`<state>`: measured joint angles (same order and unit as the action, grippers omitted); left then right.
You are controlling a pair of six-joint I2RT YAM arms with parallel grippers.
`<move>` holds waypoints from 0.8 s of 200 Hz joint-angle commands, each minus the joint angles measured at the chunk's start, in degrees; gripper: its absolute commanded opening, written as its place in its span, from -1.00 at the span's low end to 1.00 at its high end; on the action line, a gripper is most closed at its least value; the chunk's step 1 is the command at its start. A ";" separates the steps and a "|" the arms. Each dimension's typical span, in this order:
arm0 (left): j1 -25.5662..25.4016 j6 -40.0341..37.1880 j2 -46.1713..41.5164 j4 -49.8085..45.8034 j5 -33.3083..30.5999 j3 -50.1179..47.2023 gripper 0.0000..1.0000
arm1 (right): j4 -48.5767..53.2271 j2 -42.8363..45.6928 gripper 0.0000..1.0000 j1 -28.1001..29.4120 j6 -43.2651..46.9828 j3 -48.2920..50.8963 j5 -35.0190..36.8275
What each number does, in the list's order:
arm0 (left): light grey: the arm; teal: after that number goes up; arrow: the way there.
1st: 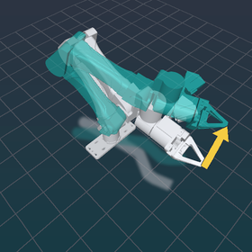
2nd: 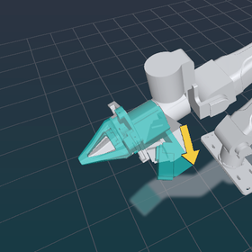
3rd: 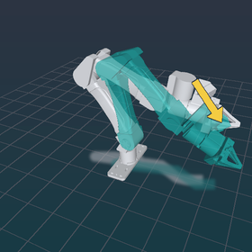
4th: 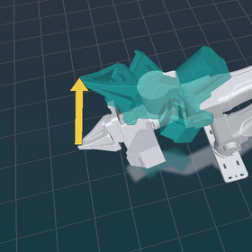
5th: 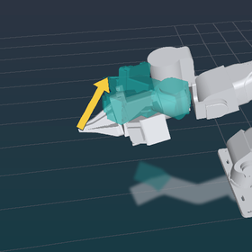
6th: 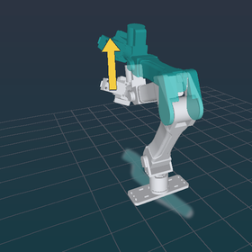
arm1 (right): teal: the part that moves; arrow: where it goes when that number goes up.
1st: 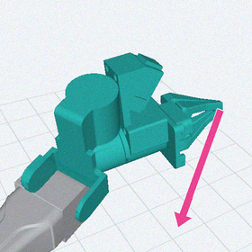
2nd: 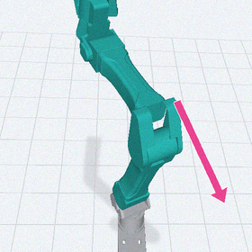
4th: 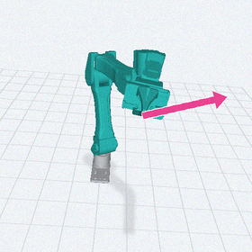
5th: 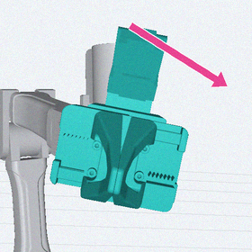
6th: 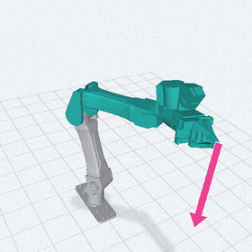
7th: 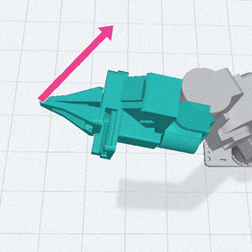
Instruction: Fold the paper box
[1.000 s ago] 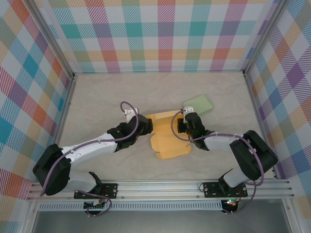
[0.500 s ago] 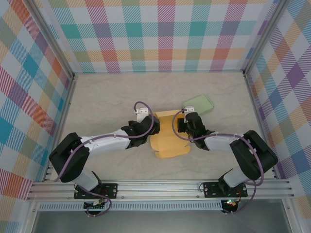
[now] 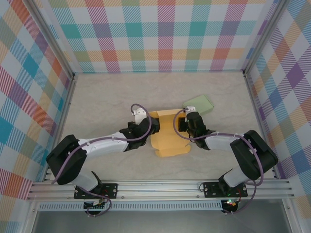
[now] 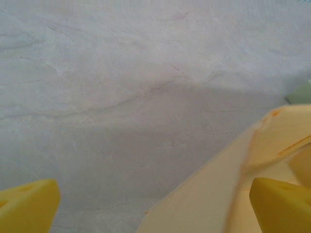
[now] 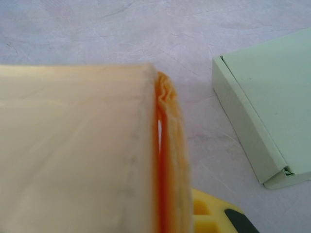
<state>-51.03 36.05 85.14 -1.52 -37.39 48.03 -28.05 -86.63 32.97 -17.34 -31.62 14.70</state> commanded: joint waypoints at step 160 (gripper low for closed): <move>-5.75 12.28 -24.27 20.43 12.99 -28.60 0.79 | -0.65 0.59 -1.00 -0.19 -1.30 0.06 -0.37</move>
<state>-56.07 50.74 58.08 5.37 -28.86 17.06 -28.01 -86.63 32.97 -17.58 -31.62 14.66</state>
